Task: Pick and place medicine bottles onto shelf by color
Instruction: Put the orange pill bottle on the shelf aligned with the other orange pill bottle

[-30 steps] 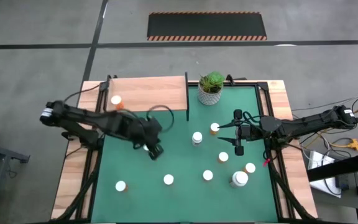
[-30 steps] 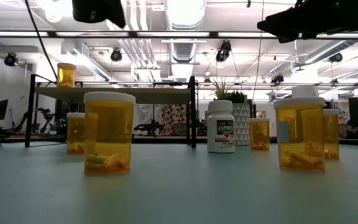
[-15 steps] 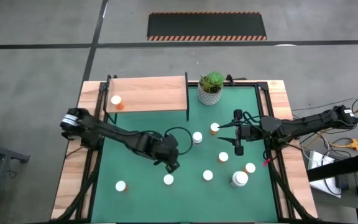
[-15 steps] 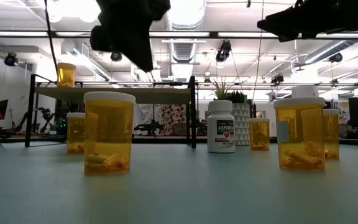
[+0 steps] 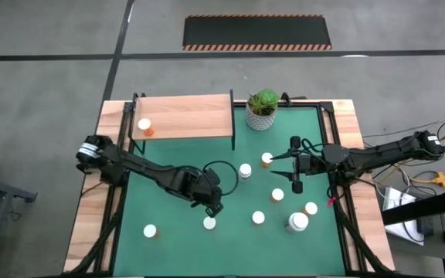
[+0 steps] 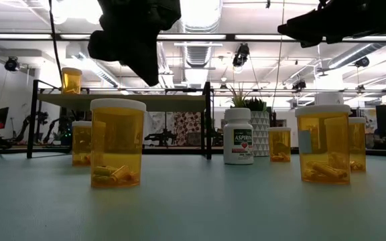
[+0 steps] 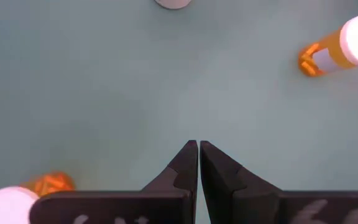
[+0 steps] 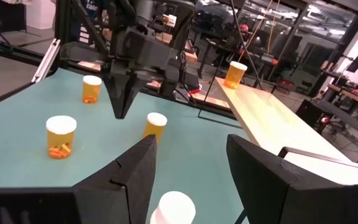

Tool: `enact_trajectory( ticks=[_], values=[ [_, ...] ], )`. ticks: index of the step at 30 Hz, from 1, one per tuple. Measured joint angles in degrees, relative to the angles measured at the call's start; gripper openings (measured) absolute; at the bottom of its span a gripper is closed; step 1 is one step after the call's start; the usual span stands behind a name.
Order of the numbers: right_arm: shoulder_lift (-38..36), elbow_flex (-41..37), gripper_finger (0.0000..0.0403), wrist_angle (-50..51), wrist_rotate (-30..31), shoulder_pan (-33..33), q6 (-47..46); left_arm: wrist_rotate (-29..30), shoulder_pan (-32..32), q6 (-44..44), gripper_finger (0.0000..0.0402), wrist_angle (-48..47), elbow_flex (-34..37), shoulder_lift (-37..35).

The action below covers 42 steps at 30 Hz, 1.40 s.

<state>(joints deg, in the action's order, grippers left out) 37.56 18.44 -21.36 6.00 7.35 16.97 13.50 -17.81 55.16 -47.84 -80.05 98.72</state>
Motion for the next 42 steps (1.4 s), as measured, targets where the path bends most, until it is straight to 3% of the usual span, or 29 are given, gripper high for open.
enact_trajectory(
  ticks=[5, 9, 17, 21, 25, 35, 42],
  values=[
    [0.0, 0.0, 0.0187, 0.1, 0.0, 0.0, -0.5, -1.3, 0.0, 0.0, 0.0003, -0.3, 0.0, -0.1],
    [0.0, 0.0, 0.0187, 0.1, 0.0, 0.0, -0.5, -2.8, 0.1, 0.2, 0.0032, -1.7, 0.0, -0.2],
    [0.0, 0.0, 0.0187, 0.1, -0.1, 0.0, -0.5, -9.9, 0.1, 1.0, 0.0162, -2.2, -0.2, -0.2],
    [0.0, 0.0, 0.0187, 0.1, -0.1, 0.0, -0.4, -10.0, 0.6, 3.4, 0.0232, -10.1, -0.2, -0.2],
    [0.0, 0.0, 0.0187, 0.1, -0.2, 0.0, -0.3, -9.6, 1.8, 7.7, 0.0277, -21.1, -0.1, -0.2],
    [0.0, 0.0, 0.0187, 0.2, -0.2, 0.0, -0.3, -2.7, 3.7, 7.0, 0.0287, -23.2, 2.1, -0.2],
    [0.0, 0.0, 0.0187, 1.1, -0.1, 0.0, -0.3, -2.4, 5.4, 5.4, 0.0287, -21.5, 6.2, -0.6]
  ],
)
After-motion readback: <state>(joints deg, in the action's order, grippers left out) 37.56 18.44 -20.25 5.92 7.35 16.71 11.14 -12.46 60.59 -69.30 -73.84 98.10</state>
